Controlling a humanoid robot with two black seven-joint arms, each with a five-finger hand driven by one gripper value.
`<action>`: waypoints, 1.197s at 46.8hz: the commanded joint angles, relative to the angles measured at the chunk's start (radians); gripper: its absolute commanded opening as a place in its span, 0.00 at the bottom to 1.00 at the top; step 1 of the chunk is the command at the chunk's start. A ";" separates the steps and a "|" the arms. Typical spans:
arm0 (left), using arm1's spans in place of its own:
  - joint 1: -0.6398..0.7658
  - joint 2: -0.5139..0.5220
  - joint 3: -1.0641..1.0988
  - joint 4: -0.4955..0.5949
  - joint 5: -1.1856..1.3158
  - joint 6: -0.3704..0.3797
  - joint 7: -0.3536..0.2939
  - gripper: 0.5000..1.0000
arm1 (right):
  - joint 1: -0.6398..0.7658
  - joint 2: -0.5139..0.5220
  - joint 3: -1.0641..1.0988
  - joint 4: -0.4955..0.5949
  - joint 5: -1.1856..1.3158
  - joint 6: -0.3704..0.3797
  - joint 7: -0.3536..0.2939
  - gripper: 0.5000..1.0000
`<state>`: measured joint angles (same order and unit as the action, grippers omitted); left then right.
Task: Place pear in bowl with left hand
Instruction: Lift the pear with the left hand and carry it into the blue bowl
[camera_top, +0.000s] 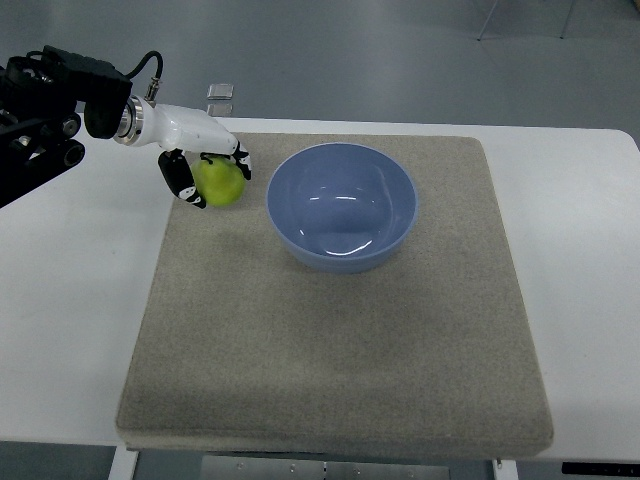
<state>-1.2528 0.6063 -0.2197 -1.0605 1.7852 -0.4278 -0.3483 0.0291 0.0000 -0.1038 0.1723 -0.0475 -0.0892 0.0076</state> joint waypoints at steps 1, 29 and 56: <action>-0.010 -0.002 -0.015 0.000 -0.020 -0.003 0.000 0.00 | 0.000 0.000 0.001 0.001 0.000 0.000 0.000 0.85; -0.112 -0.112 -0.030 -0.003 -0.115 -0.014 0.002 0.00 | -0.001 0.000 0.001 0.000 0.000 0.000 0.000 0.85; -0.097 -0.238 -0.007 -0.006 -0.099 -0.017 0.002 0.00 | -0.001 0.000 0.001 0.000 0.000 0.000 0.000 0.85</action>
<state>-1.3520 0.3691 -0.2305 -1.0646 1.6854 -0.4446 -0.3465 0.0288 0.0000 -0.1028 0.1726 -0.0475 -0.0891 0.0076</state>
